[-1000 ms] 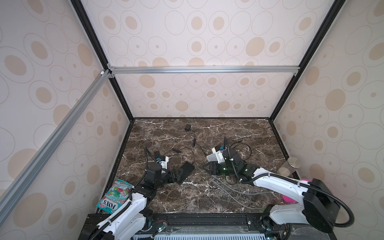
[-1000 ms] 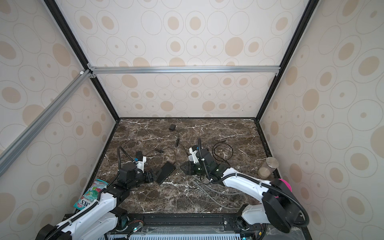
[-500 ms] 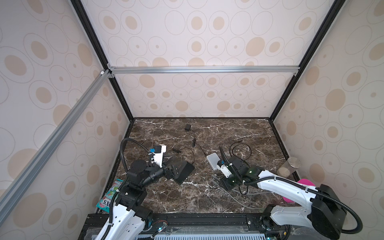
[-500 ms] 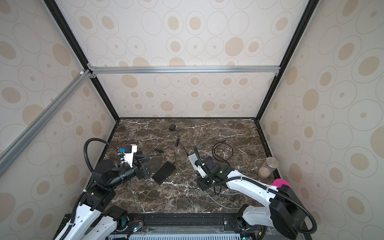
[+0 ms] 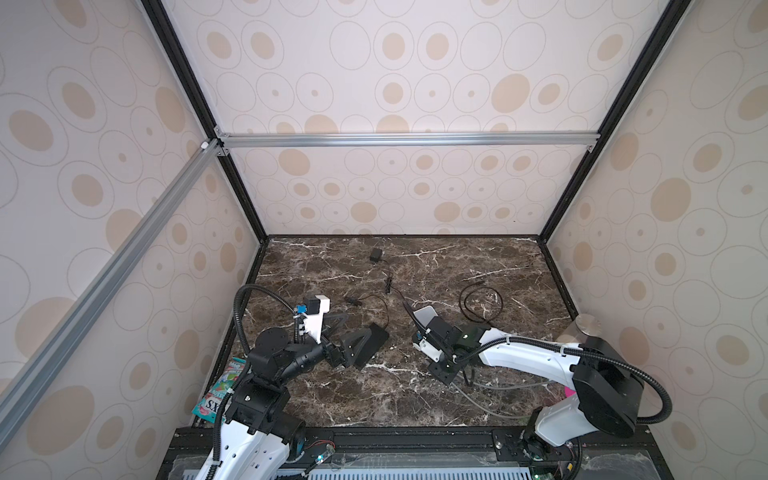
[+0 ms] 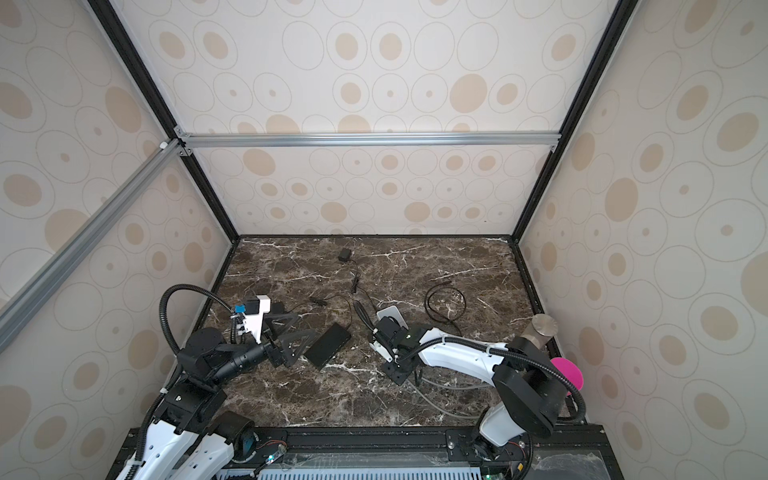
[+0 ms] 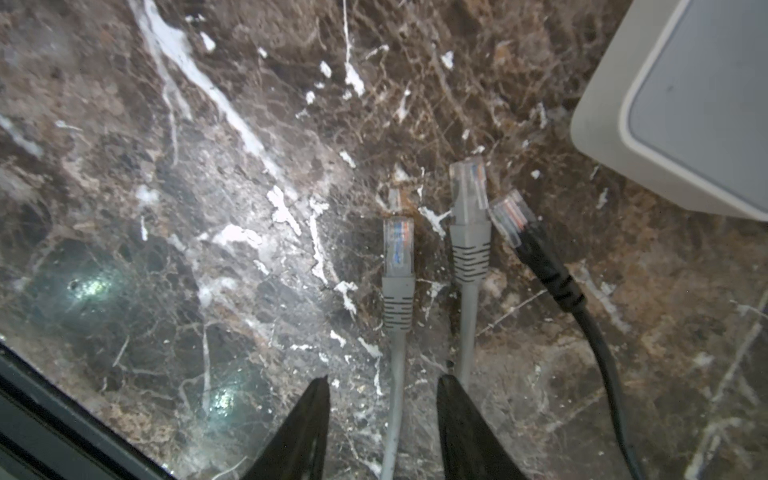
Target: Insert the plug into the switch port
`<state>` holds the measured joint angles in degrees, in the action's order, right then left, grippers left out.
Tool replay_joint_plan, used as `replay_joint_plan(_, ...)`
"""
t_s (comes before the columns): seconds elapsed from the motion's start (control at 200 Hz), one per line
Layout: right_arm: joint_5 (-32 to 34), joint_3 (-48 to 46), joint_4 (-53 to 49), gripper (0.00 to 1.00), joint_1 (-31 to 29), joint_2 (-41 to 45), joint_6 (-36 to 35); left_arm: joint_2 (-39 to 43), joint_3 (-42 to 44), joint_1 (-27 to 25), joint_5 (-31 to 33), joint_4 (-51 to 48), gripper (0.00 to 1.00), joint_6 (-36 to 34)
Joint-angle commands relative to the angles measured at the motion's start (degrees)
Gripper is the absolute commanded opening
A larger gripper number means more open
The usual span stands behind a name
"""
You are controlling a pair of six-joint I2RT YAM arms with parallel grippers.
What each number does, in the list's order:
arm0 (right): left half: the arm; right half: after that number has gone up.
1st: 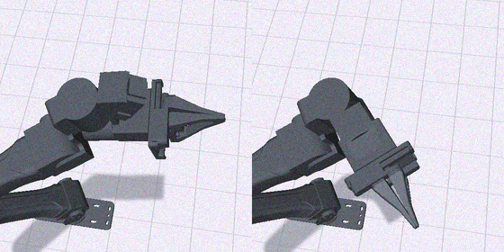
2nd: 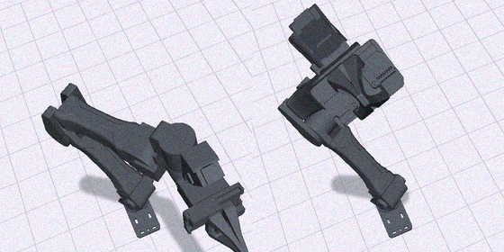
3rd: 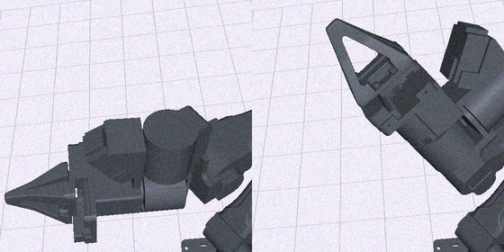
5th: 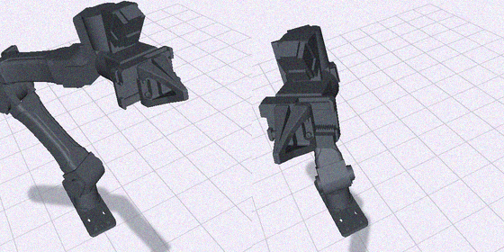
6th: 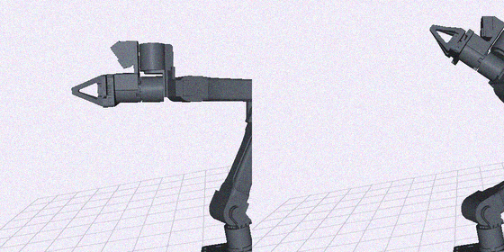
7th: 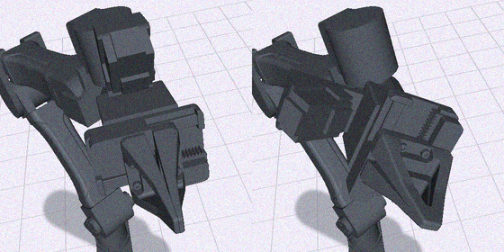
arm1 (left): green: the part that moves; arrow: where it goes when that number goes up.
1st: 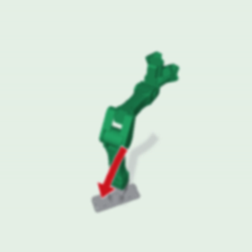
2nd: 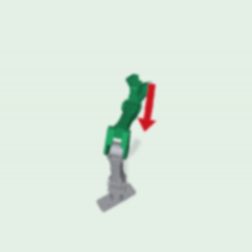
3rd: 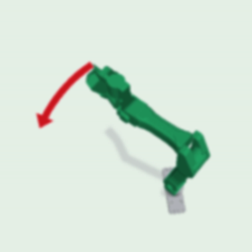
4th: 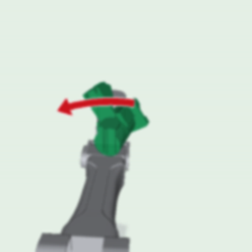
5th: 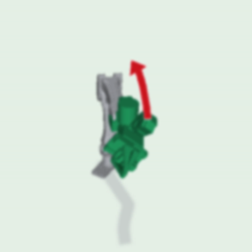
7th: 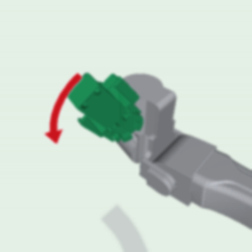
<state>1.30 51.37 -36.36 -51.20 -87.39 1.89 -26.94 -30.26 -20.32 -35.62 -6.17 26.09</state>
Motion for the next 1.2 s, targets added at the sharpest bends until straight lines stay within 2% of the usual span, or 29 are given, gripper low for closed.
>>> replay_joint_plan(0.0, 1.7, 2.0, -1.8, 0.45, -0.1, -2.6, -0.7, 0.6, -0.5, -0.2, 0.0, -0.4, 0.98, -1.5)
replay_joint_plan(0.32, 2.2, 6.3, -3.5, 0.36, -0.2, -9.5, 0.9, 1.0, -0.6, -0.2, 0.1, -0.7, 0.98, -1.5)
replay_joint_plan(0.5, -0.2, 7.7, -2.0, 0.2, -0.4, -12.1, 2.3, 1.4, -0.5, -0.2, 0.2, -0.7, 0.98, -1.6)
replay_joint_plan(0.84, 3.3, 14.0, 1.8, 0.2, -10.2, -15.5, 4.1, 0.4, -0.6, -0.2, 0.1, -0.6, 0.98, -1.7)
replay_joint_plan(1.08, 1.4, 14.4, 10.3, 0.2, -11.2, -17.0, 6.1, 0.7, -0.7, -0.2, 1.1, -1.0, 0.98, -1.7)
replay_joint_plan(1.196, 1.2, 13.5, 10.9, 0.2, -11.1, -17.5, 6.3, 1.2, -0.8, -0.2, 2.0, -1.4, 0.98, -1.8)
